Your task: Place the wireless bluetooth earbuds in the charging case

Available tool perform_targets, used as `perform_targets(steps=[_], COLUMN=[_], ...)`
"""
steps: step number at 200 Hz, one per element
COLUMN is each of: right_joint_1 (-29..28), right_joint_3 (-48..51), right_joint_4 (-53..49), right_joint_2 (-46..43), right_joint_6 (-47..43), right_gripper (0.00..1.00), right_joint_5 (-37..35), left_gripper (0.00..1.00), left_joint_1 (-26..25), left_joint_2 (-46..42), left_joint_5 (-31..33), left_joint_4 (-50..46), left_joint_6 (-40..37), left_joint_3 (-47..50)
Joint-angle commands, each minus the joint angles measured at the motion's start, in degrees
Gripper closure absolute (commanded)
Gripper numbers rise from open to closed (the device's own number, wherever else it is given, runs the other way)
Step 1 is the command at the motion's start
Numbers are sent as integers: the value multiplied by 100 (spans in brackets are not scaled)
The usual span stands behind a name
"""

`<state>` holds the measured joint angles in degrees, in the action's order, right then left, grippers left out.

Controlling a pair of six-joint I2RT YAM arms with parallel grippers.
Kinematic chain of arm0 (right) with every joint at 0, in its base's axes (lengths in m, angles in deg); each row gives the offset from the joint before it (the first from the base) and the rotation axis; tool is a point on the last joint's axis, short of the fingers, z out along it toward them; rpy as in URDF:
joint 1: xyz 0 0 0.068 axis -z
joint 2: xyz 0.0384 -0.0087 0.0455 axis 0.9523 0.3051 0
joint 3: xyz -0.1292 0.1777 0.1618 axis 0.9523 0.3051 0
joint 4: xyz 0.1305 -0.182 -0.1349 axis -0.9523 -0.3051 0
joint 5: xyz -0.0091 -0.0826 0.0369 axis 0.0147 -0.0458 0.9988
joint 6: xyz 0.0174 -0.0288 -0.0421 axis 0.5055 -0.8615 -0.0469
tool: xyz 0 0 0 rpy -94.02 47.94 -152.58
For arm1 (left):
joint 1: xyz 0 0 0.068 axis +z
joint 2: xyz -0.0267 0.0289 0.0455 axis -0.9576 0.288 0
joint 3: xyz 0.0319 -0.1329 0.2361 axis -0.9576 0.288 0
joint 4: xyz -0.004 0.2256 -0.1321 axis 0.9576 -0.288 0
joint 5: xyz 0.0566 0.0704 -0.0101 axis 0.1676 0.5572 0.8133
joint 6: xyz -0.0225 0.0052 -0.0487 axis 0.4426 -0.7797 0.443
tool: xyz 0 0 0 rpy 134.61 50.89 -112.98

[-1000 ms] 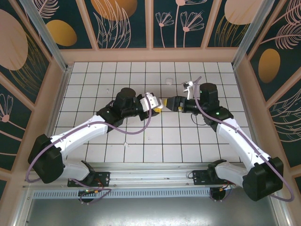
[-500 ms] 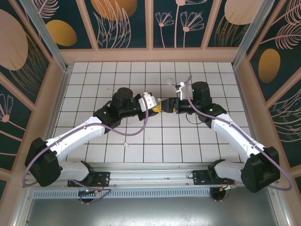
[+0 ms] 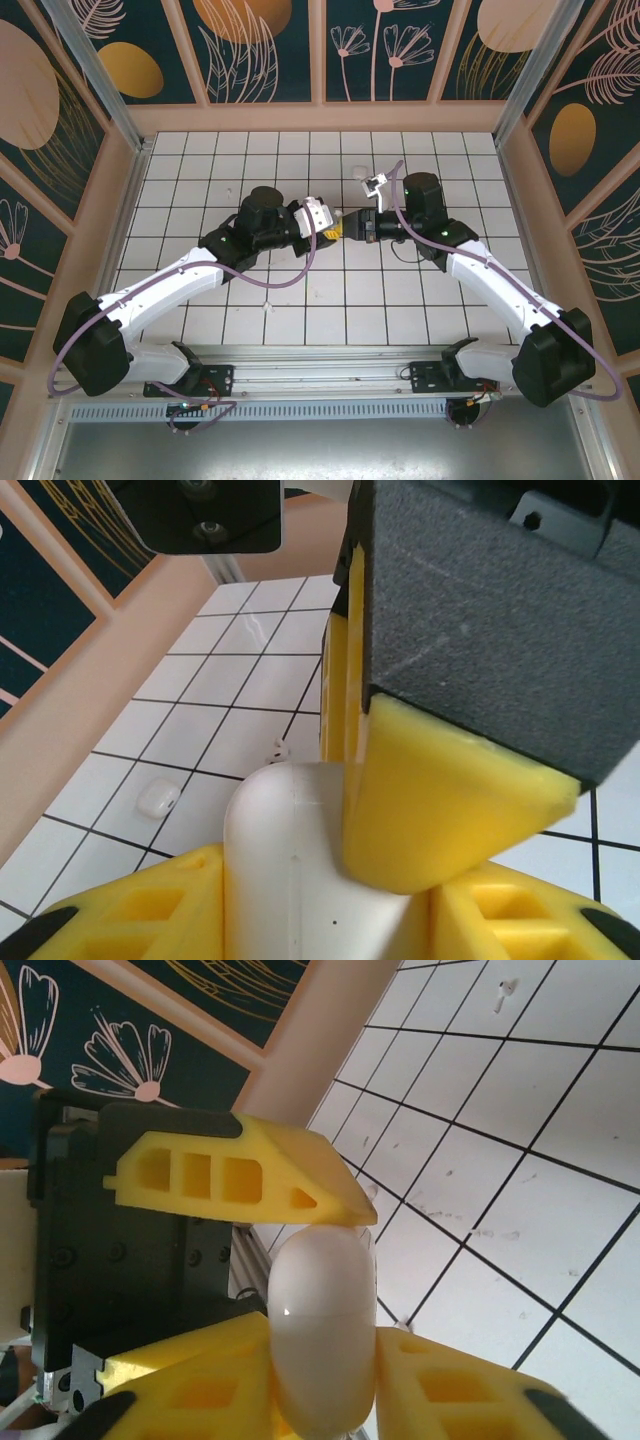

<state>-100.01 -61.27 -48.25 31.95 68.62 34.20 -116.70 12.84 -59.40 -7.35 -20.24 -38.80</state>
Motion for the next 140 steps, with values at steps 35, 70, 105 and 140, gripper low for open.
perform_targets(steps=[35, 70, 105, 140], right_joint_1=[11, 49, 254, 602], right_joint_3=[319, 453, 693, 1048], right_joint_4=[1012, 1348, 1751, 2436], right_joint_2=[-110, -230, -368, -549], right_joint_6=[361, 455, 677, 1025], right_gripper=[81, 84, 87, 88], right_joint_5=[-7, -287, -500, -809], left_gripper=[39, 25, 14, 13], left_joint_1=[-9, -2, 114, 818], left_joint_2=[-24, 37, -78, -445], left_joint_5=[29, 435, 949, 219], left_joint_4=[162, 173, 224, 663], left_joint_6=[166, 537, 1188, 2358], left_joint_3=[42, -28, -38, 286])
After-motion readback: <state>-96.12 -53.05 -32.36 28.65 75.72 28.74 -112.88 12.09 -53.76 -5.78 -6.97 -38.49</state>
